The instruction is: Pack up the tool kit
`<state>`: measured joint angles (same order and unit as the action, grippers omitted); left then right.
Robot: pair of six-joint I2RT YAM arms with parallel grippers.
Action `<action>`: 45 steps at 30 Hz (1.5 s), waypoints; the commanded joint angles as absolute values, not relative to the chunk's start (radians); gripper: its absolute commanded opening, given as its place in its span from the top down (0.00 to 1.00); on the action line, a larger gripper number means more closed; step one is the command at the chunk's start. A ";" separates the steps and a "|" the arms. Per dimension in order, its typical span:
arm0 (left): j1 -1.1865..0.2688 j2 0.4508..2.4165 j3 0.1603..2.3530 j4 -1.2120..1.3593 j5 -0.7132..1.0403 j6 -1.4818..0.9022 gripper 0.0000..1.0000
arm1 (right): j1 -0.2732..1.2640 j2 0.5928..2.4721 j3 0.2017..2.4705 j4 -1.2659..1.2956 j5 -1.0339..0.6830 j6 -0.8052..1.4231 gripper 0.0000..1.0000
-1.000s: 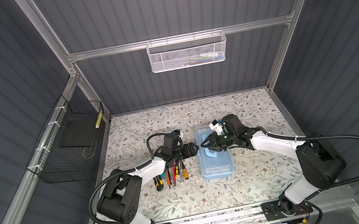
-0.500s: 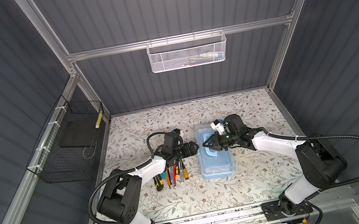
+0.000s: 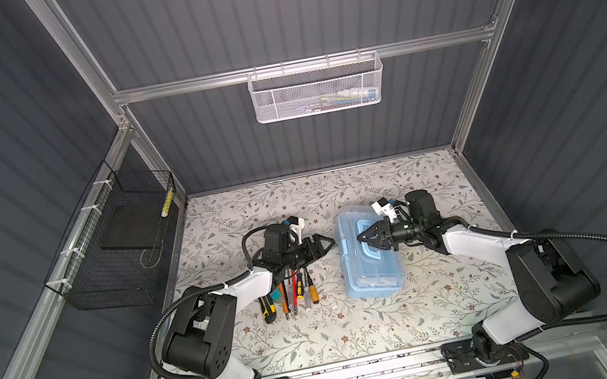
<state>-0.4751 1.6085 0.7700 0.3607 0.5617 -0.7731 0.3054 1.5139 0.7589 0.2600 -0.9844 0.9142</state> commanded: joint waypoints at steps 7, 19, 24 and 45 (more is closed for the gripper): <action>-0.474 1.655 0.700 0.735 0.730 -0.999 0.18 | 0.252 1.527 0.747 0.314 -1.094 0.878 1.00; -0.526 1.805 0.673 1.035 0.814 -1.141 0.21 | 0.250 1.546 0.743 0.333 -1.092 0.881 1.00; -0.570 1.913 0.681 1.267 0.837 -1.277 0.22 | 0.250 1.549 0.742 0.313 -1.081 0.859 1.00; -0.581 1.821 0.730 1.529 0.942 -1.426 0.24 | 0.252 1.639 0.726 0.351 -1.081 0.855 1.00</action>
<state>-0.5346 1.9171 0.6773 1.3132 0.8314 -1.4113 0.2146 1.5814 0.7475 0.3969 -1.1454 0.9325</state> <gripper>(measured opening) 0.755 0.169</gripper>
